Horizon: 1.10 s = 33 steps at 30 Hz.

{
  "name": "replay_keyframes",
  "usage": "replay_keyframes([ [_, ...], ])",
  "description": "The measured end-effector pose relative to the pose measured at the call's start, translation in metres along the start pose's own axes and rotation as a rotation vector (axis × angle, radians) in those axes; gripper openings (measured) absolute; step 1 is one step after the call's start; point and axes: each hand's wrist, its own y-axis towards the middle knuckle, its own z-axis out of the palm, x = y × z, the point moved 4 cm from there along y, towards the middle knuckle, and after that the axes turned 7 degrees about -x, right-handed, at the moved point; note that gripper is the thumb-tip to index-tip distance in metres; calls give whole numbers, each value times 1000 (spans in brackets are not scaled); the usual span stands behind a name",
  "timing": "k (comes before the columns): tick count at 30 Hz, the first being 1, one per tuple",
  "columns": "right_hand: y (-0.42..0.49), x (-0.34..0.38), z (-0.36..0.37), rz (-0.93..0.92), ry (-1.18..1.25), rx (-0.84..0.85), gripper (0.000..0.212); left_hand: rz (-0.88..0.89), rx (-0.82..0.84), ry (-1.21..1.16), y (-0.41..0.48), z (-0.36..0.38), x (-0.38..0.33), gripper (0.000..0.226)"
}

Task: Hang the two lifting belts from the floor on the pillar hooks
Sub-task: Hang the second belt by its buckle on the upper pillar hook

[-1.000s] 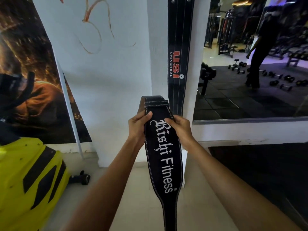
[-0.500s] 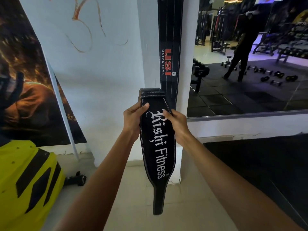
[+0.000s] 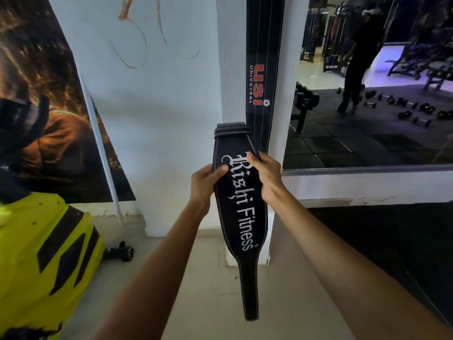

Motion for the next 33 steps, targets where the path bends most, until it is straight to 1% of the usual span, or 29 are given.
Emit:
replay_keyframes([
  [1,0,-2,-2,0,3,-9,7,-45,12,33,-8,-4,15,8],
  [3,1,-8,-6,1,1,-6,6,-152,102,157,-27,-14,47,12],
  [4,1,-12,-8,5,-2,2,5,-173,150,199,-33,-16,53,14],
  [5,0,-15,-9,12,-4,10,4,-168,163,191,-34,-16,50,15],
  [7,-1,-17,-8,23,3,45,2,-110,104,80,-22,-7,22,22],
  [8,-2,-17,-6,23,3,69,6,-93,84,35,-13,-1,4,29],
  [10,-5,-16,-4,18,-8,111,11,-105,62,34,8,11,-26,42],
  [11,-6,-15,-4,10,-17,125,10,-135,49,59,16,15,-35,43],
  [14,-6,-11,-9,-46,-41,154,8,-224,25,9,24,23,-42,30],
  [18,-11,-22,-26,-130,-122,181,23,-175,13,-92,26,32,-50,17],
  [20,-17,-42,-41,-78,-232,211,32,-145,41,-111,27,34,-55,14],
  [22,-20,-62,-54,50,-460,331,37,-122,85,-118,25,33,-58,12],
  [23,-20,-67,-58,140,-588,410,47,-112,102,-113,25,31,-58,10],
  [24,-21,-65,-60,219,-652,470,64,-101,117,-106,24,30,-59,9],
  [25,-17,-61,-56,261,-640,510,84,-89,128,-99,24,28,-58,7],
  [26,-14,-48,-47,243,-571,532,92,-78,138,-92,24,26,-56,6],
  [27,-9,-33,-32,199,-451,527,91,-64,147,-83,24,25,-53,6],
  [28,-1,-17,-19,168,-322,477,87,-53,157,-76,23,23,-49,7],
  [30,18,11,1,159,-93,331,81,-30,187,-55,17,22,-40,12],
  [32,29,31,13,187,8,246,68,3,230,-36,11,19,-30,15],
  [33,32,36,16,201,28,223,58,23,247,-19,8,17,-25,15],
])
